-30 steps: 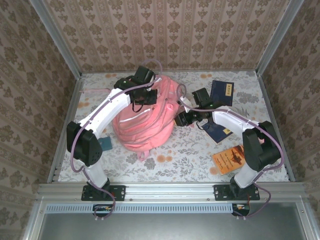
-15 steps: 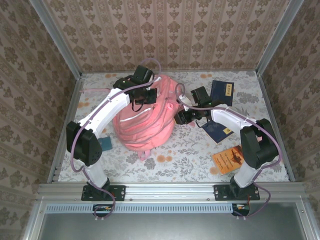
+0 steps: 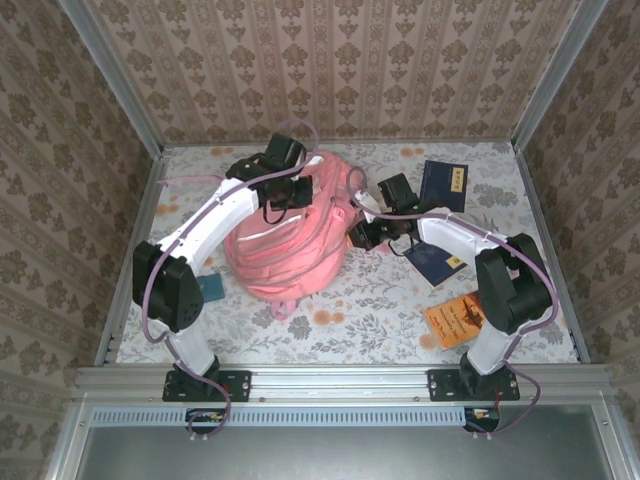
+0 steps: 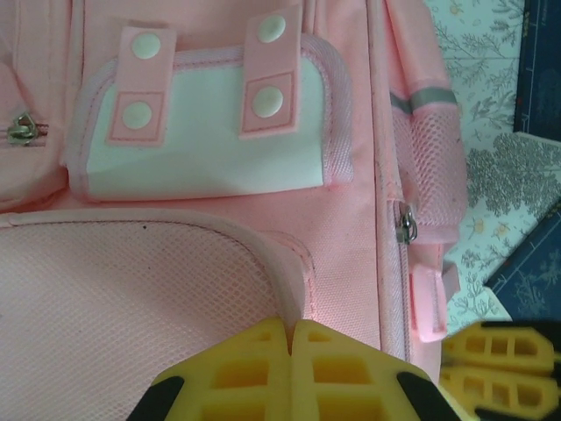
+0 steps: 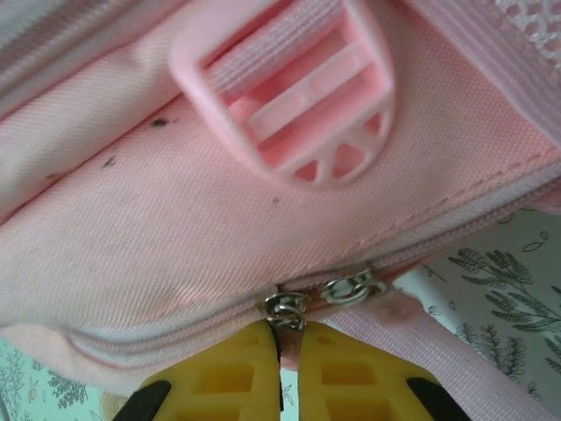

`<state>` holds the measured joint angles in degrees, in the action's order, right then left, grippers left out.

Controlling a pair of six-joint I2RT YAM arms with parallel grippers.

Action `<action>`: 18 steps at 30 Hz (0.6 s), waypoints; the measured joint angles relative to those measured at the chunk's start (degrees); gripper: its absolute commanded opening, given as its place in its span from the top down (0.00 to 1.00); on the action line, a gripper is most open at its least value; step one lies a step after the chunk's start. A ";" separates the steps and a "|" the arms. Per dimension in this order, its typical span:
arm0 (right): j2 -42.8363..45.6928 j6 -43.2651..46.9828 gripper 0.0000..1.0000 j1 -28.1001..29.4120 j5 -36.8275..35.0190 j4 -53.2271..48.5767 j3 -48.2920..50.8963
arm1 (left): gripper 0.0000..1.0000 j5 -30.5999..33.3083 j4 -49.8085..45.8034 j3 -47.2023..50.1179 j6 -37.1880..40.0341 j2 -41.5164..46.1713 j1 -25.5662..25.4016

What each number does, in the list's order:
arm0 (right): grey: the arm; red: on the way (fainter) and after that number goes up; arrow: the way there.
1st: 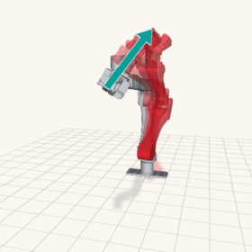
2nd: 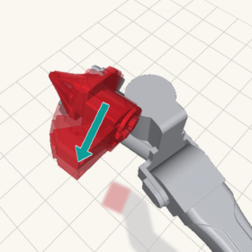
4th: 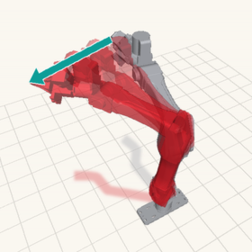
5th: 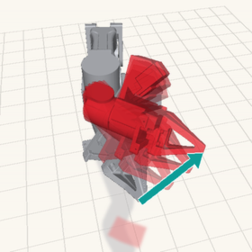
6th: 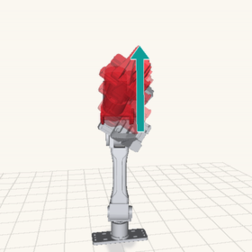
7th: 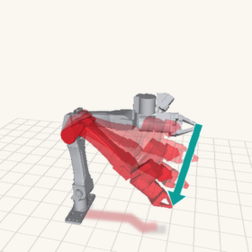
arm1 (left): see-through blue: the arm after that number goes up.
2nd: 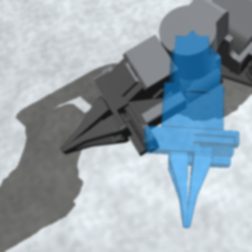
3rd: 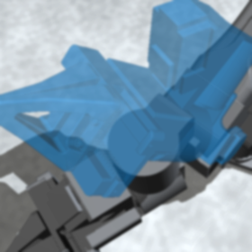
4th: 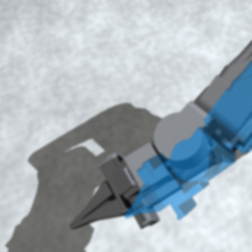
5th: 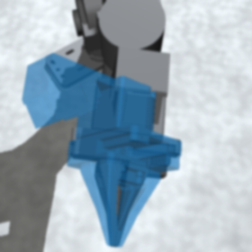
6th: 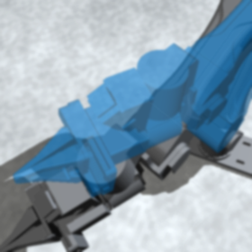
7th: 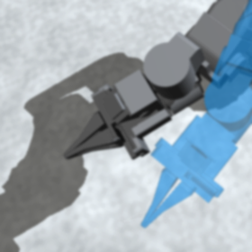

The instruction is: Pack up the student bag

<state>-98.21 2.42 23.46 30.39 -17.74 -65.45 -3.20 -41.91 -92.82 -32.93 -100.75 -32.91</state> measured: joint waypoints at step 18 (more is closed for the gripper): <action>6.12 -11.52 0.59 2.14 -5.42 8.59 10.21 | 1.00 0.68 8.81 3.54 -3.65 -0.81 1.51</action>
<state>-92.09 -9.10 25.61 24.97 -9.15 -55.24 -2.52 -33.10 -89.27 -36.58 -101.56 -31.40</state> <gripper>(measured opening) 0.375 0.039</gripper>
